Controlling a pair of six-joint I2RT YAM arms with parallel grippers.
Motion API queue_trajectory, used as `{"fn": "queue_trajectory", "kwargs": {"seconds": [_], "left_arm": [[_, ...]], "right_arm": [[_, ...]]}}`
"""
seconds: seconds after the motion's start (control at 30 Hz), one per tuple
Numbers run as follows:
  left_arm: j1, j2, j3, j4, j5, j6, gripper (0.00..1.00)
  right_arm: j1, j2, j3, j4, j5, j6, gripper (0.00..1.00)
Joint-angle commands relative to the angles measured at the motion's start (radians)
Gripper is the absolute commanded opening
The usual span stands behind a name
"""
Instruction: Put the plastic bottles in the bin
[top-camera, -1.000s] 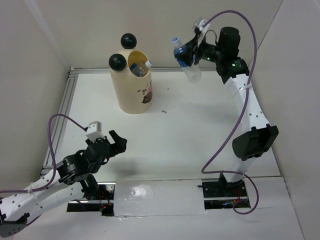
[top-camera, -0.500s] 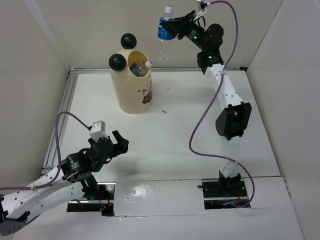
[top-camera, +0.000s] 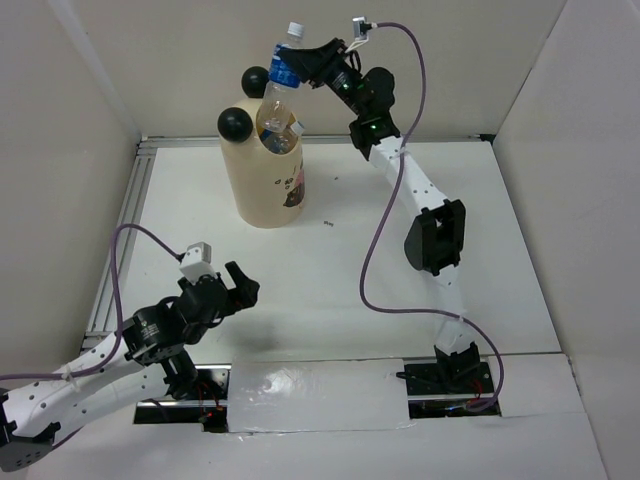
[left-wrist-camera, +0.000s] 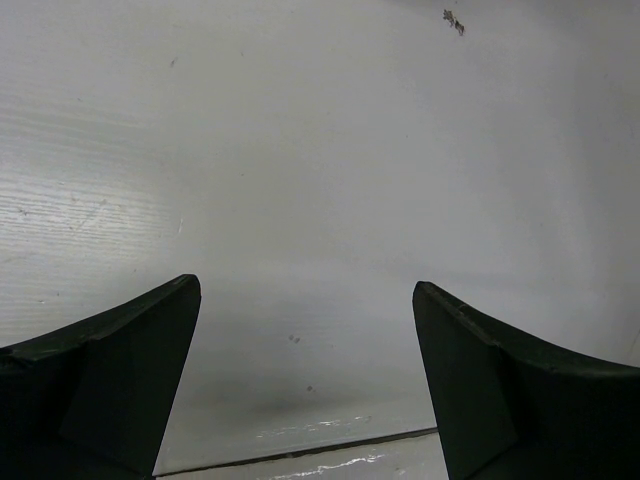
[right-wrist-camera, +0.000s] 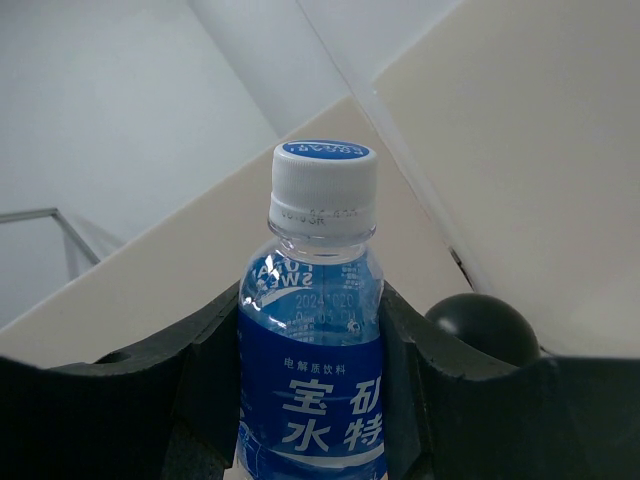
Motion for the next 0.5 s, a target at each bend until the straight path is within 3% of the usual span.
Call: {"fn": "queue_trajectory", "kwargs": {"seconds": [0.0,0.37,0.47], "left_arm": [[-0.004,0.007,0.04,0.006,0.008,-0.033,1.0],[-0.004,0.028,0.04,0.006,0.018,-0.051,1.0],[-0.004,0.039,0.04,0.006,0.029,-0.051,1.0]], "right_arm": [[0.004,0.018,-0.035,0.149,0.066,0.044,0.36],[0.004,0.102,-0.067,0.183,0.075,0.022,0.36],[0.004,0.111,-0.108,0.198,0.075,0.022,0.4]]}}
